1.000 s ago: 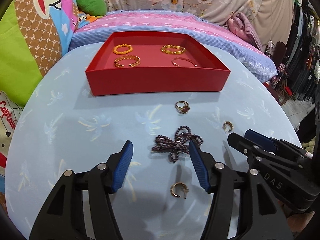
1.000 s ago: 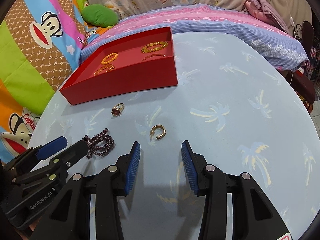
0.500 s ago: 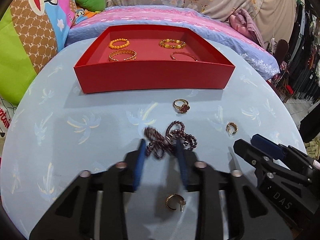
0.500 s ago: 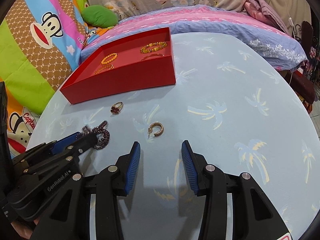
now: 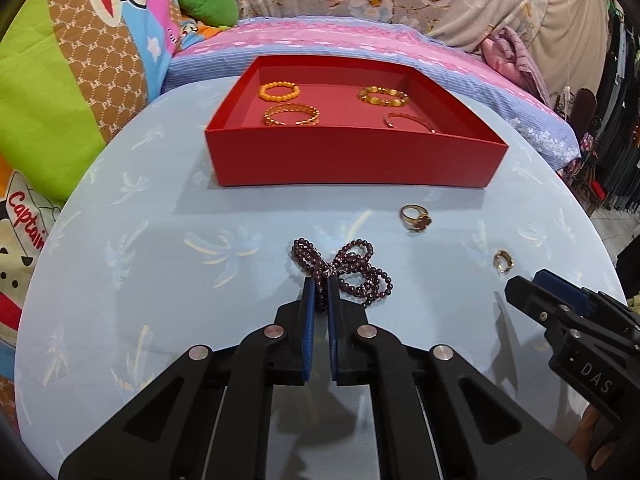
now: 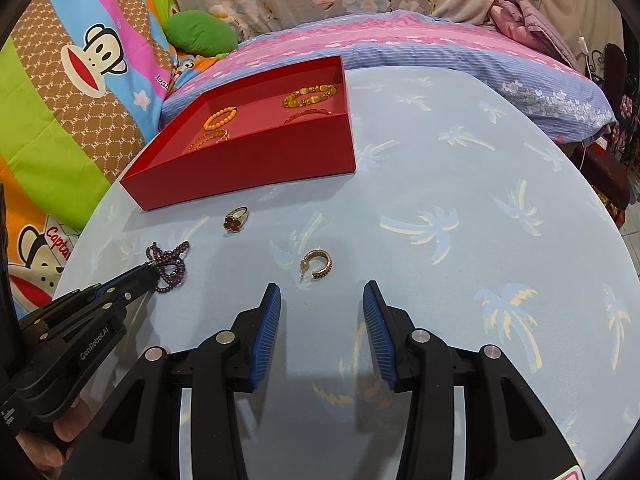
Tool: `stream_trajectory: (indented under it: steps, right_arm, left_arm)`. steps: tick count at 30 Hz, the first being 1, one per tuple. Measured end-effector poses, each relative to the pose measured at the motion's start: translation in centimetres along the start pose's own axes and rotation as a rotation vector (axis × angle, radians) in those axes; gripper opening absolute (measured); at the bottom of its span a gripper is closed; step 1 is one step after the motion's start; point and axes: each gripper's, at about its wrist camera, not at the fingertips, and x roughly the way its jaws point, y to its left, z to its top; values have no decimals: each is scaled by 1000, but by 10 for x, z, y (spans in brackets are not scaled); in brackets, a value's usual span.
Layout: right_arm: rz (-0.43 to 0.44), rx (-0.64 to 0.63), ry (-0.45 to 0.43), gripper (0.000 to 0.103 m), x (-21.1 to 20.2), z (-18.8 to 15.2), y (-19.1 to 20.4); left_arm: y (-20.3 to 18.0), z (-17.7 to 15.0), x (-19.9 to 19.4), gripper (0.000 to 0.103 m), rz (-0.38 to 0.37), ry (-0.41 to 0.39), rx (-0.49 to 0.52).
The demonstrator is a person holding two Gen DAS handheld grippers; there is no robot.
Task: Organize jewelry
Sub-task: 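Grasp the garnet bead strands with the left tool while the right tool grasps the red-stone gold ring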
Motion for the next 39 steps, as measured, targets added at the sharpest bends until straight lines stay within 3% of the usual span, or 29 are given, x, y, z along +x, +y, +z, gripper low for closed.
stream_trajectory:
  steps: [7,20,31,39]
  right_arm:
    - [23,-30,4,43,7,7,15]
    - [61,-122,0,40,35,32,59]
    - [73,-139,42,14,54,42,70]
    - [77,-128,38,13,54,41,69]
  left_arm:
    - [15,3,1,6,25,-2,-34]
    - [25,8,7,9,5,4,-55]
    - [26,12,12,10,-5,7,-59]
    - [28,13,12,10,-8,6,-61]
